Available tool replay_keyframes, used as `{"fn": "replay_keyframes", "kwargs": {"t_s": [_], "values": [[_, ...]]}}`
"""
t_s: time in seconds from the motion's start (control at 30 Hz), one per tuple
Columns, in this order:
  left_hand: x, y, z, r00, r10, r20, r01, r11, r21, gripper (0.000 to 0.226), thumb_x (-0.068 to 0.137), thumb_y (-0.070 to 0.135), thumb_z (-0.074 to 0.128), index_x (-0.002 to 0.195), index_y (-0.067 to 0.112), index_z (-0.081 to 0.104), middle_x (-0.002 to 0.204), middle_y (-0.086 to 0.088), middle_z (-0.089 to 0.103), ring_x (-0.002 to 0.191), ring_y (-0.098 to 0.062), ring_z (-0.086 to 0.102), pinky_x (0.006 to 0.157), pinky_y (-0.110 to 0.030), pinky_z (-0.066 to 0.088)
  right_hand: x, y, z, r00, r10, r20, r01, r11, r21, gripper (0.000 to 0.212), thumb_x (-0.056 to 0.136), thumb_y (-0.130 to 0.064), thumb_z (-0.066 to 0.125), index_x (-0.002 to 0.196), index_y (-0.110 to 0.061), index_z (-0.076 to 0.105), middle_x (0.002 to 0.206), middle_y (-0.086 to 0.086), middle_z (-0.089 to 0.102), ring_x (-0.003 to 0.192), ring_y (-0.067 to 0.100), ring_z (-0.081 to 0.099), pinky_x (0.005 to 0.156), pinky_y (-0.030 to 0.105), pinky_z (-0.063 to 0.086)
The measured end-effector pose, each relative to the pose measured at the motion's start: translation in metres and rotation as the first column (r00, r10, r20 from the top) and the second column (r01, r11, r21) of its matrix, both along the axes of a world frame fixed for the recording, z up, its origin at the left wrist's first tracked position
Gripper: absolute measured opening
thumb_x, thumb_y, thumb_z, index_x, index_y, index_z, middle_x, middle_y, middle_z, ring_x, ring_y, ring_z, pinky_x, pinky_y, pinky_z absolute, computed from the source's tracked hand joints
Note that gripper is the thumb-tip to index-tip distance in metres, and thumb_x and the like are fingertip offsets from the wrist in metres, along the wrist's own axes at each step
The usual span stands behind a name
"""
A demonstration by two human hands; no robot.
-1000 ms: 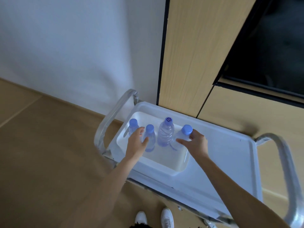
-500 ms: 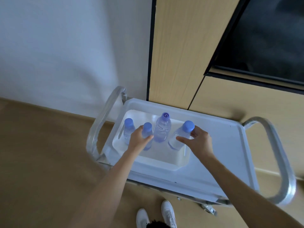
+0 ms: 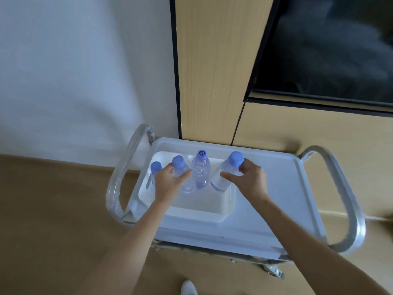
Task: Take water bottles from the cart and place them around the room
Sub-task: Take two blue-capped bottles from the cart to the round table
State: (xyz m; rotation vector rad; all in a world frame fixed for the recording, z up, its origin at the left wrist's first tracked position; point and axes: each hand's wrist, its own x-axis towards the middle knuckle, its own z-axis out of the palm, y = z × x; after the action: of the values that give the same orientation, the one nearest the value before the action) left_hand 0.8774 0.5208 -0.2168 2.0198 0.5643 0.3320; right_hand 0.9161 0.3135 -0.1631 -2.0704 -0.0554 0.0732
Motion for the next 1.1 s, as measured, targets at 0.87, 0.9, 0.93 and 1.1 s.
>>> {"fn": "replay_keyframes", "kwargs": {"t_s": [0.87, 0.9, 0.93, 1.1], "values": [[-0.020, -0.562, 0.127, 0.610, -0.728, 0.313, 0.773, 0.634, -0.031, 0.024, 0.072, 0.030, 0.080, 0.078, 0.009, 0.069, 0.075, 0.000, 0.072, 0.067, -0.007, 0.060, 0.068, -0.024, 0.047, -0.141, -0.512, 0.073, 0.797, -0.576, 0.181, 0.538, 0.814, 0.219, 0.031, 0.065, -0.023, 0.082, 0.092, -0.028, 0.070, 0.086, -0.016, 0.071, 0.085, -0.002, 0.065, 0.080, 0.021, 0.050], [-0.022, -0.599, 0.126, 0.561, -0.768, 0.310, 0.813, 0.582, -0.028, 0.025, 0.071, 0.032, 0.080, 0.076, 0.010, 0.068, 0.076, -0.004, 0.072, 0.066, -0.009, 0.058, 0.067, -0.025, 0.046, -0.153, -0.542, 0.073, 0.756, -0.628, 0.185, 0.590, 0.776, 0.224, 0.029, 0.064, -0.024, 0.082, 0.090, -0.029, 0.070, 0.084, -0.015, 0.071, 0.083, 0.000, 0.065, 0.078, 0.023, 0.050], [-0.024, -0.622, 0.126, 0.527, -0.794, 0.302, 0.838, 0.545, -0.029, 0.022, 0.072, 0.033, 0.079, 0.073, 0.014, 0.068, 0.073, -0.005, 0.070, 0.064, -0.010, 0.056, 0.064, -0.024, 0.044, -0.161, -0.560, 0.072, 0.731, -0.657, 0.185, 0.618, 0.752, 0.229, 0.026, 0.064, -0.023, 0.082, 0.087, -0.028, 0.070, 0.082, -0.012, 0.072, 0.079, 0.002, 0.064, 0.076, 0.024, 0.050], [-0.037, -0.766, 0.121, 0.271, -0.920, 0.283, 0.956, 0.292, 0.031, 0.023, 0.072, 0.036, 0.078, 0.061, 0.025, 0.061, 0.054, 0.006, 0.049, 0.052, -0.006, 0.037, 0.051, -0.015, 0.029, -0.203, -0.676, 0.058, 0.513, -0.846, 0.143, 0.804, 0.532, 0.264, 0.026, 0.062, -0.020, 0.083, 0.082, -0.030, 0.070, 0.077, -0.012, 0.072, 0.071, 0.000, 0.063, 0.068, 0.019, 0.049]]}}
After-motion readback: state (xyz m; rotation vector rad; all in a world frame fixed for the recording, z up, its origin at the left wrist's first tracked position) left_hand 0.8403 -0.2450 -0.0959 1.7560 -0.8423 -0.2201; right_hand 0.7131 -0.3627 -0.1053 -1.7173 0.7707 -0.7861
